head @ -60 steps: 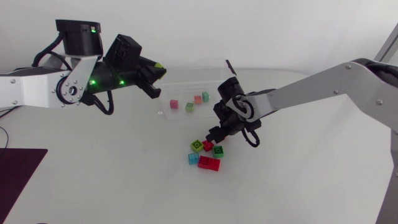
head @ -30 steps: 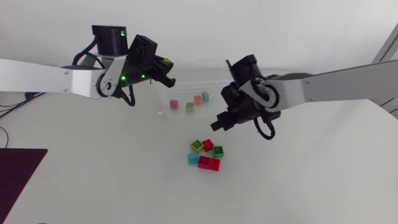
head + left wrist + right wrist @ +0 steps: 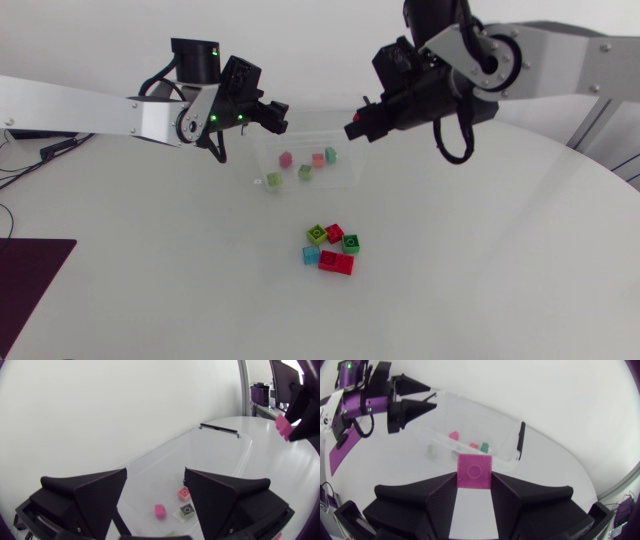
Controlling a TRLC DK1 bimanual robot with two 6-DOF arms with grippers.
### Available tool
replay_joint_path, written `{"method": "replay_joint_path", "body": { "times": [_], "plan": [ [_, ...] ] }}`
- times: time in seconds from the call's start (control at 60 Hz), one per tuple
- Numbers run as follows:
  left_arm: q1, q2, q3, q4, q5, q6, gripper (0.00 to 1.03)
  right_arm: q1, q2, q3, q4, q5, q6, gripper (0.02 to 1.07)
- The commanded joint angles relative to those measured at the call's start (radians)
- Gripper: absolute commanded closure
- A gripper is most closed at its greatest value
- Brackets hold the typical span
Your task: Pick up the duplo bricks and place them in the container
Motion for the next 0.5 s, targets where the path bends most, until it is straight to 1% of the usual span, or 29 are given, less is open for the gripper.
{"method": "replay_joint_path", "body": {
  "times": [0.0,0.083,0.233,0.25,0.317,0.35,0.483],
  "plan": [
    [0.017,-0.105,-0.060,0.000,-0.004,-0.031,0.05,-0.008,0.034,0.077,-0.014,0.007,-0.009,0.69],
    [0.017,-0.195,-0.131,-0.024,0.010,-0.030,0.05,-0.013,0.071,0.127,-0.011,0.002,-0.010,0.69],
    [0.010,-0.324,-0.233,-0.148,0.122,-0.007,0.05,-0.033,0.180,0.249,0.003,-0.013,-0.018,0.69],
    [0.007,-0.340,-0.249,-0.181,0.140,0.010,0.05,-0.034,0.192,0.264,0.004,-0.013,-0.018,0.69],
    [-0.009,-0.373,-0.298,-0.237,0.189,0.041,0.06,-0.039,0.246,0.313,0.007,-0.013,-0.016,0.69],
    [-0.023,-0.381,-0.322,-0.271,0.201,0.076,0.06,-0.039,0.272,0.336,0.009,-0.013,-0.016,0.69],
    [-0.064,-0.386,-0.407,-0.306,0.217,0.142,0.06,-0.040,0.355,0.405,0.024,-0.013,-0.016,0.69]
  ]
}}
